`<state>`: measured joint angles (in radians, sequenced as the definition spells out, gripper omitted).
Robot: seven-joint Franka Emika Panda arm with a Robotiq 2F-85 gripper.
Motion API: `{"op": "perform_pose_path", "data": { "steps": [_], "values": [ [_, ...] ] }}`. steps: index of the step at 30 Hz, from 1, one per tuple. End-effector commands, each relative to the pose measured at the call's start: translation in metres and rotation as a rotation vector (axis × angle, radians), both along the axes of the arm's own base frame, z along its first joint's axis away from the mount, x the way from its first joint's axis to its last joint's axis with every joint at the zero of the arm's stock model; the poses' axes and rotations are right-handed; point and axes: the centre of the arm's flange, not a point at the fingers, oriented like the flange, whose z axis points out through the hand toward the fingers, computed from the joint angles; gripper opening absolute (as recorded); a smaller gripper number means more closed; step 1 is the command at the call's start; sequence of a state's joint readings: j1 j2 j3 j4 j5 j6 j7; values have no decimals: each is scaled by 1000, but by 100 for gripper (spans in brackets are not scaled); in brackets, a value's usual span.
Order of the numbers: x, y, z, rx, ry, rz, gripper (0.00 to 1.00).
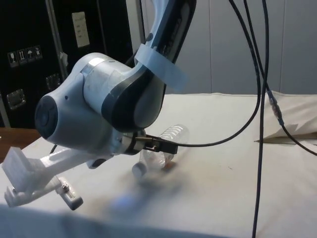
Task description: Place the bottle upright on the tray.
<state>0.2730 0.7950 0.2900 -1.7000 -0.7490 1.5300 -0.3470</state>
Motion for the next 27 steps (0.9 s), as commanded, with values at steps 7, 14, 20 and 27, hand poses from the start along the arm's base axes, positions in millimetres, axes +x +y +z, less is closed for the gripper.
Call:
{"op": "perform_pose_path", "data": {
  "steps": [7, 14, 20, 27],
  "values": [
    [0, 0, -6, -4, -1, 3, 100],
    [-1, -1, -9, -9, 4, 4, 100],
    [-2, -1, -9, -12, 6, 2, 100],
    [-2, -1, -9, -12, 8, 1, 100]
  ]
}}
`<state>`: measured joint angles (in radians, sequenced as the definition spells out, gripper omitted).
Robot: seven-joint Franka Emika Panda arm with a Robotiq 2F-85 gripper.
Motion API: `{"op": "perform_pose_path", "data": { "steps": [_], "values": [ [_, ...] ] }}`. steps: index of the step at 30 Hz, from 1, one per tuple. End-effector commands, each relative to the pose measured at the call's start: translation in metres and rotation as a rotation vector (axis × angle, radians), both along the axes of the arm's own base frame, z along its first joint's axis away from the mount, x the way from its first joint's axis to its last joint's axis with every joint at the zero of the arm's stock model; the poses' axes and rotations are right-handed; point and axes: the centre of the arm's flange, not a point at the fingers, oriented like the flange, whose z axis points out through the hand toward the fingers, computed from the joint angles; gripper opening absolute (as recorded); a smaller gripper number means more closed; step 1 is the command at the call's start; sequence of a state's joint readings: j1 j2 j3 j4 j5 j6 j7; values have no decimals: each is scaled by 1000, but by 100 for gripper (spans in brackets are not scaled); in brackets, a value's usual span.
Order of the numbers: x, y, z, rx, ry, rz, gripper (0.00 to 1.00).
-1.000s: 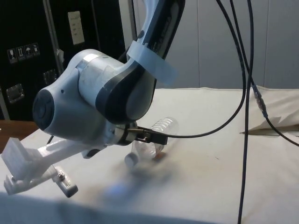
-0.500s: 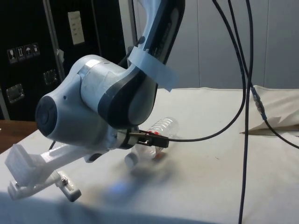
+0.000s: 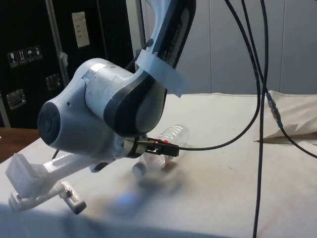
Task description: Place the bottle upright on the tray.
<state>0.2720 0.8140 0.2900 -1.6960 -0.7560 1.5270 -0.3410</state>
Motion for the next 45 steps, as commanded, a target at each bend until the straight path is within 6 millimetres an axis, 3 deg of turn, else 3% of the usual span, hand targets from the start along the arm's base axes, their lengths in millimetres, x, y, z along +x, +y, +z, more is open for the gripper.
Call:
{"op": "perform_pose_path", "data": {
  "steps": [1, 4, 7, 8, 12, 20, 26, 45],
  "values": [
    [0, 0, 0, -1, 0, 2, 100],
    [0, 0, -1, -1, 1, 2, 95],
    [0, 0, 0, 0, 1, 0, 79],
    [0, 0, -1, -1, 1, 2, 79],
    [0, 0, 0, -3, 1, 0, 56],
    [0, 0, 0, -6, 2, -2, 38],
    [1, 0, 5, -12, 2, -4, 36],
    [6, 1, 69, -16, -8, -14, 36]
  ]
}}
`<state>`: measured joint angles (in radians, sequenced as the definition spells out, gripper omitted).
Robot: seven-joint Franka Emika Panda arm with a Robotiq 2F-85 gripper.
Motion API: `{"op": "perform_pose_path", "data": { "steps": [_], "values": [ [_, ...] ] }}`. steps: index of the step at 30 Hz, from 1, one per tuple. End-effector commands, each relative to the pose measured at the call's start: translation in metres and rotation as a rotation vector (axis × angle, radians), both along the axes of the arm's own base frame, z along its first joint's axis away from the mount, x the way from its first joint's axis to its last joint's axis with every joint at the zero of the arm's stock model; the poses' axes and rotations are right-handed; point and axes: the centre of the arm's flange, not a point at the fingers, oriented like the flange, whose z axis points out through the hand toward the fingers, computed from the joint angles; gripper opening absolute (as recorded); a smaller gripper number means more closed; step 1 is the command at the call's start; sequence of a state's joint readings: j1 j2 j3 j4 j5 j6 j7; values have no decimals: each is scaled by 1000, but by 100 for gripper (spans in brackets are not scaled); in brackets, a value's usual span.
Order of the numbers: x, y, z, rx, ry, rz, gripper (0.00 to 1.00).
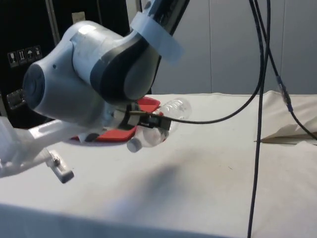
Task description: Place the bottle upright on the tray.
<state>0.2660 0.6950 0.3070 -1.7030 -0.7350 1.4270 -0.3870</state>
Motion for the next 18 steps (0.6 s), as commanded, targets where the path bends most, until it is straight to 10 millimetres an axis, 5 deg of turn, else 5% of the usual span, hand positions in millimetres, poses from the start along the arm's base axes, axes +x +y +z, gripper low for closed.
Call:
{"op": "perform_pose_path", "data": {
  "steps": [1, 18],
  "values": [
    [0, 0, 4, 5, 3, -2, 36],
    [5, -1, 59, 3, -11, 0, 36]
  ]
}}
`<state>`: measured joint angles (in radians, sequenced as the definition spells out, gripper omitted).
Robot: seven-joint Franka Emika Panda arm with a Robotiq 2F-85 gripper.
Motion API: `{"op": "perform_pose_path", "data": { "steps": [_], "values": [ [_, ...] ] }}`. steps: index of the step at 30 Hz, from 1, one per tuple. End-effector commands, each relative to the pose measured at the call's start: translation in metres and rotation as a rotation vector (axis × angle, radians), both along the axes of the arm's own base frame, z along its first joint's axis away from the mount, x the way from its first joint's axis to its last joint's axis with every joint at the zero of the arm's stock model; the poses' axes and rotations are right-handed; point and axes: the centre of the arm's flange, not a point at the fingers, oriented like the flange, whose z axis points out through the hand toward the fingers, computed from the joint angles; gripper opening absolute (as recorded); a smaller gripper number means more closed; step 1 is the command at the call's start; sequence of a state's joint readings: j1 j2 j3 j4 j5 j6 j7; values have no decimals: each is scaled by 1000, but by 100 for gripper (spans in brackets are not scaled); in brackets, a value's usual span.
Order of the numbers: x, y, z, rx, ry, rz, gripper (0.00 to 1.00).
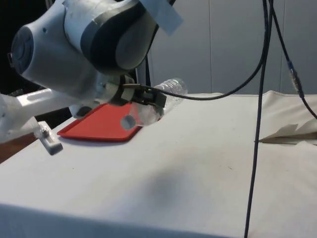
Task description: Place the bottle upright on the tray.
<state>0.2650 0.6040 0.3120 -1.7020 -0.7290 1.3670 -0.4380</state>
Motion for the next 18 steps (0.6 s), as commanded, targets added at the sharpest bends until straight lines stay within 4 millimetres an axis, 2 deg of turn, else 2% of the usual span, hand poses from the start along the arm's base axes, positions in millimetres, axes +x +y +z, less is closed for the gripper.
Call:
{"op": "perform_pose_path", "data": {
  "steps": [1, 6, 7, 18],
  "values": [
    [1, 0, 6, 9, 4, -4, 36],
    [4, -1, 21, 23, -2, -4, 36],
    [4, -1, 18, 15, -6, -1, 36],
    [13, -4, 39, 64, -19, -11, 36]
  ]
}}
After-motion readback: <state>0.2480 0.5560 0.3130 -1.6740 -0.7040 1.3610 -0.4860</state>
